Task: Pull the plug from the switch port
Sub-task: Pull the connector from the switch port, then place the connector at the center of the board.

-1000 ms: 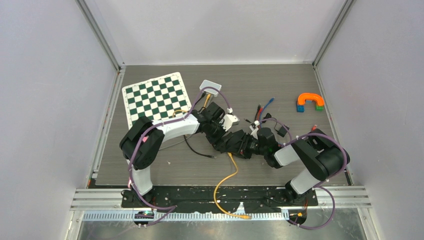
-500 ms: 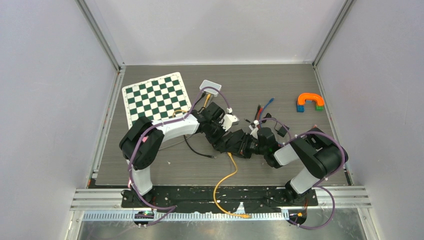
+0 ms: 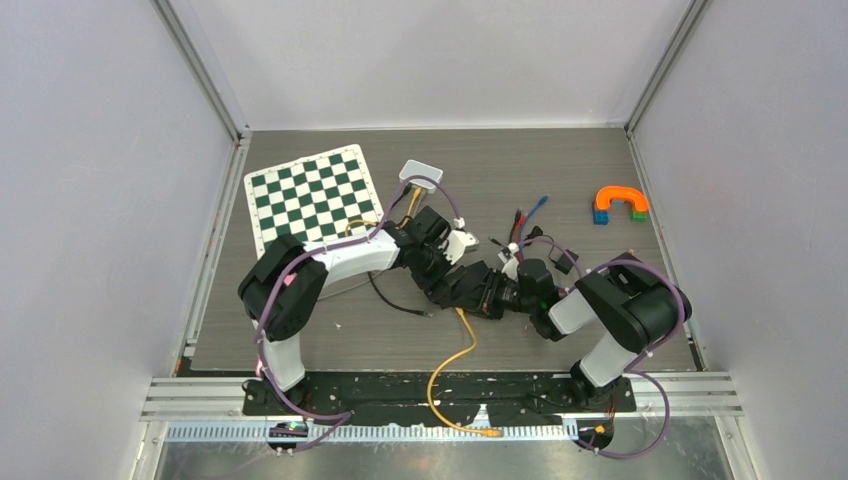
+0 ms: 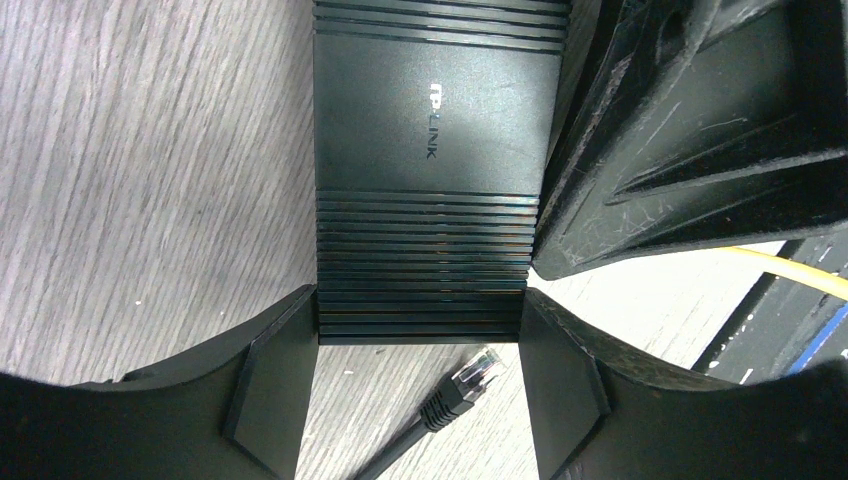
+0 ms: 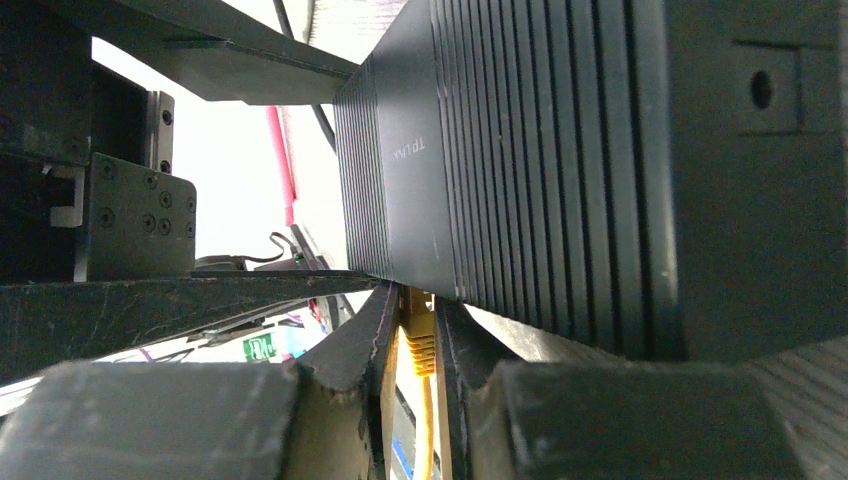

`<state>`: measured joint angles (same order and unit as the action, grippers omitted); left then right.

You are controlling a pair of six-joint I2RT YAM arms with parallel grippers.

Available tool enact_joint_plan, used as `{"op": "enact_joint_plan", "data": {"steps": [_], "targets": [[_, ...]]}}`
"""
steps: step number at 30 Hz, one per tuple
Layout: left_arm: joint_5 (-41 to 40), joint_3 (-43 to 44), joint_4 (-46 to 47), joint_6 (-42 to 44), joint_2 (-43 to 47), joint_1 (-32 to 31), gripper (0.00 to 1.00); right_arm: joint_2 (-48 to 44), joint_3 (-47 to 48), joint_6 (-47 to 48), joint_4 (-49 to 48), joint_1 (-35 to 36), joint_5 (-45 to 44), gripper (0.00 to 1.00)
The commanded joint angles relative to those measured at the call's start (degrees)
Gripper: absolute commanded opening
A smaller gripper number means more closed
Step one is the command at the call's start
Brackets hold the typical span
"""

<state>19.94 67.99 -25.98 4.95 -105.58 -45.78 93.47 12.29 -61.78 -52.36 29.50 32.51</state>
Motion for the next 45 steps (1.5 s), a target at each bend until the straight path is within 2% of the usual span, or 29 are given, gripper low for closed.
{"op": "enact_joint_plan", "data": {"steps": [1,2,6,11,15,17,23,27,31,32,35,40,45], "targets": [[-3.6,-1.8,-0.5,0.4,0.4,0.1,0.29,-4.8,3.4,7.3,9.7,0.6,1.7,0.05],[-4.1,-1.8,-0.5,0.3,0.3,0.1,0.29,-5.5,3.7,8.3,12.9,0.6,1.8,0.05],[-5.7,-3.0,1.2,-0.3,1.4,0.1,0.29,-7.1,3.7,9.9,13.6,0.6,5.7,0.05],[-6.6,-3.0,1.4,-0.9,1.5,0.1,0.28,-7.2,3.4,12.6,20.0,0.7,2.8,0.05],[-6.1,-3.4,2.1,-1.4,1.9,0.1,0.28,-5.9,1.7,5.3,6.7,0.7,6.5,0.05],[-6.1,-3.3,2.0,-1.5,1.8,0.1,0.28,-4.6,1.4,2.6,4.0,0.7,6.1,0.05],[-6.3,-3.7,2.2,-1.9,2.1,0.1,0.28,-5.8,1.3,4.7,7.7,0.7,3.4,0.05],[-6.4,-4.0,2.1,-1.9,1.9,0.0,0.30,-10.1,0.3,7.5,11.1,0.7,2.8,0.05],[-5.6,-4.8,2.6,-1.8,2.6,0.1,0.45,-21.1,-0.7,11.1,20.5,0.7,-1.5,0.05],[-5.7,-5.1,2.8,-1.9,3.0,0.0,0.52,-23.4,-0.6,12.0,25.9,0.7,-4.2,0.05],[-6.2,-5.6,3.2,-2.2,3.7,0.1,0.64,-35.7,0.5,16.3,37.1,0.6,-11.9,0.05],[-6.6,-7.0,5.8,-3.5,6.0,0.1,0.74,-52.3,4.6,21.9,54.4,0.5,-22.7,0.05],[-7.1,-9.5,9.5,-4.5,10.3,0.1,0.81,-64.2,9.4,25.2,62.0,0.1,-30.3,0.05]]}}
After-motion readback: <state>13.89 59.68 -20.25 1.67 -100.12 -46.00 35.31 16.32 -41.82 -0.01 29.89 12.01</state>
